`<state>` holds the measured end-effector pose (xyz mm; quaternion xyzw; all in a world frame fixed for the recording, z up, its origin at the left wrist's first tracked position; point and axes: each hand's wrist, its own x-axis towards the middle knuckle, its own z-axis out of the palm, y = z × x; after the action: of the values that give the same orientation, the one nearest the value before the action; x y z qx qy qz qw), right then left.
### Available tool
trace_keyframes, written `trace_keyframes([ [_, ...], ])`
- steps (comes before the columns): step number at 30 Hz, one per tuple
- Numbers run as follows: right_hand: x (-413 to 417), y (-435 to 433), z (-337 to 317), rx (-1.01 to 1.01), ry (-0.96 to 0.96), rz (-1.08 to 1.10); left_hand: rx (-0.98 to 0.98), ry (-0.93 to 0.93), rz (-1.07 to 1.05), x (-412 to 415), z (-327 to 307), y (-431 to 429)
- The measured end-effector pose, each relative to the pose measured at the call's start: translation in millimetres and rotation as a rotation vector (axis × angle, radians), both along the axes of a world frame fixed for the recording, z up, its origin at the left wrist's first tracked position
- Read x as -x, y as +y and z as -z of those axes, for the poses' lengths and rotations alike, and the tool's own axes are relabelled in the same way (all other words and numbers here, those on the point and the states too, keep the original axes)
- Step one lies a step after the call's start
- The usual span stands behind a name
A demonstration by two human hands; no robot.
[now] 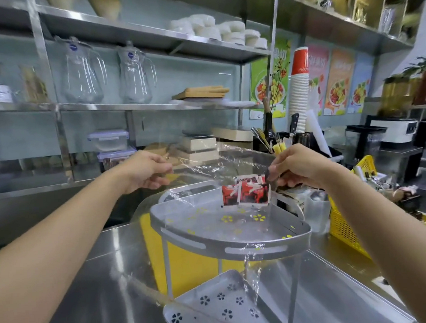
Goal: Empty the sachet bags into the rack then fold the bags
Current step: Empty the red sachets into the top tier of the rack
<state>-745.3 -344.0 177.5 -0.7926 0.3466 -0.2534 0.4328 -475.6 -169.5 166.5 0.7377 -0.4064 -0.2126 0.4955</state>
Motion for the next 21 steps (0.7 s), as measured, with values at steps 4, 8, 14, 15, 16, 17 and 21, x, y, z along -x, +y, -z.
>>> trace_keyframes([
  [4, -8, -5, -24, -0.092, -0.160, 0.052, 0.140, 0.207, 0.000, 6, -30, -16],
  [8, -10, -7, -45, -0.055, -0.220, 0.109, 0.241, 0.271, 0.042, 16, -52, -24],
  [14, -1, -6, -60, 0.090, -0.337, 0.106, 0.306, 0.146, -0.042, 16, -56, -26],
  [15, -2, -4, -61, 0.111, -0.348, 0.117, 0.306, 0.129, -0.058, 15, -55, -26],
  [16, -4, -3, -61, 0.122, -0.355, 0.133, 0.288, 0.114, -0.061, 15, -55, -26],
  [17, -6, -2, -61, 0.130, -0.366, 0.150, 0.259, 0.108, -0.051, 15, -54, -26],
  [21, -7, -4, -64, 0.159, -0.399, 0.175, 0.215, 0.087, -0.033, 15, -57, -23],
])
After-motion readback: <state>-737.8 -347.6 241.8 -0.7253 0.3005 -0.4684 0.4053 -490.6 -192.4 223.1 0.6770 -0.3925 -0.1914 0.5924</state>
